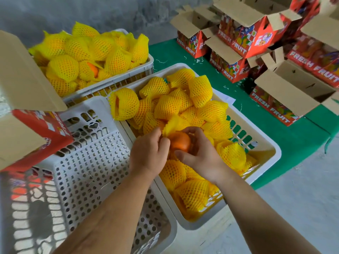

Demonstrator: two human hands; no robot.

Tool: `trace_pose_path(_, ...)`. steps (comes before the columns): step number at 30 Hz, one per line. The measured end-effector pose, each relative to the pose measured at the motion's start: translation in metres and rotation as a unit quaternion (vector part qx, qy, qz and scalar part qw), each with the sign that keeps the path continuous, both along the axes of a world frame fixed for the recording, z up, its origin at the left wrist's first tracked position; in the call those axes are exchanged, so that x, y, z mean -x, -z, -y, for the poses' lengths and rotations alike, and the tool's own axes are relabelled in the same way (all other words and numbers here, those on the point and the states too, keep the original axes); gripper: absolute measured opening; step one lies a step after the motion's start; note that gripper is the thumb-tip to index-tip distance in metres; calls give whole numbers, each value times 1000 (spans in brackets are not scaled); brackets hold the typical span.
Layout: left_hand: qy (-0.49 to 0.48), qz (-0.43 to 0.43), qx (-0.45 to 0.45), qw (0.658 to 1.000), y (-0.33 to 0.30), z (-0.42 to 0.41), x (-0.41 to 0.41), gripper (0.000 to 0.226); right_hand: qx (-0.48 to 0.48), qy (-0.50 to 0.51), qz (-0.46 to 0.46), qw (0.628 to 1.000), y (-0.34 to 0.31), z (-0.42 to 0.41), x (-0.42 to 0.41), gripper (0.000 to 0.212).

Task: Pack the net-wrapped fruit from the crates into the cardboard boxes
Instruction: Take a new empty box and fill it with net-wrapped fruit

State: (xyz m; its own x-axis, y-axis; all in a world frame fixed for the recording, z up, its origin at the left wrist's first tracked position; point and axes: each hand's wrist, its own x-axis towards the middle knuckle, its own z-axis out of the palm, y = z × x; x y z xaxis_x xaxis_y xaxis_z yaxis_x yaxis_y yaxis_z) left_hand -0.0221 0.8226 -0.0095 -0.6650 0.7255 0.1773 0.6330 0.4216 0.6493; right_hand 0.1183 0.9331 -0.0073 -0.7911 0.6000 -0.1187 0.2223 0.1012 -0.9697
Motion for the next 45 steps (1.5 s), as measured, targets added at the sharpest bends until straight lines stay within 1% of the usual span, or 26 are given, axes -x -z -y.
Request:
trace_pose_path(4, 12, -88, 9, 996, 6, 0, 2, 20, 9, 27, -4, 1000, 3, -1, 2, 54)
trace_pose_path(6, 6, -92, 4, 996, 8, 0, 2, 15, 35, 43, -25, 998, -1, -2, 2, 48)
trace_pose_path(8, -9, -78, -9, 997, 8, -1, 1, 18, 61, 57, -39, 996, -2, -3, 1, 46)
trace_pose_path(10, -22, -70, -15, 997, 8, -2, 1, 23, 71, 47, -58, 995, -3, -5, -3, 46)
trace_pose_path(12, -25, -69, -7, 997, 9, -1, 2, 32, 51, -19, -61, 997, -4, -4, -7, 50)
trace_pose_path(15, -15, -75, 8, 997, 8, -1, 1, 43, -11, -170, 3, 985, -1, -1, -13, 68)
trace_pose_path(17, -16, -84, 14, 996, 7, -1, 0, 41, -17, -204, 47, 978, -1, 1, -14, 79)
trace_pose_path(18, -14, -94, 20, 995, 7, -1, 0, 34, -16, -203, 49, 978, -1, 1, -14, 80)
trace_pose_path(20, -4, -112, 25, 993, 6, 0, 0, 15, -13, -184, 32, 982, -1, 0, -14, 79)
trace_pose_path(21, -3, -113, 21, 993, 5, 0, -1, 10, -9, -170, 35, 985, -1, 0, -14, 78)
trace_pose_path(23, -10, -103, 19, 994, 3, 0, -2, 15, -3, -125, 75, 989, 2, 0, -14, 79)
trace_pose_path(25, -9, -103, 25, 994, 2, -1, -3, 21, -10, -50, 101, 994, 7, -2, -12, 86)
trace_pose_path(28, 9, -123, 23, 992, 1, 0, -4, 22, -12, 75, 58, 995, 9, -4, -7, 80)
trace_pose_path(30, 23, -144, 26, 989, 1, 0, -4, 27, -11, 118, 46, 992, 7, -5, -3, 78)
trace_pose_path(33, 51, -170, 48, 983, 3, -1, -4, 27, -19, 117, 62, 991, 7, -7, 0, 89)
trace_pose_path(35, 58, -181, 61, 980, 4, -1, -4, 26, 14, 87, 60, 994, 10, -7, 0, 94)
trace_pose_path(36, 56, -181, 58, 980, 4, -1, -4, 26, 16, 71, 62, 995, 13, -7, 0, 93)
trace_pose_path(38, 48, -172, 36, 983, 4, -1, -5, 26, -35, 65, 76, 994, 19, -6, 0, 88)
trace_pose_path(42, 36, -137, -9, 990, 4, -1, -6, 30, -158, 108, 89, 977, 23, -5, 3, 66)
trace_pose_path(45, 50, -137, -10, 989, 4, 0, -4, 24, -214, 139, 99, 962, 25, -3, 4, 63)
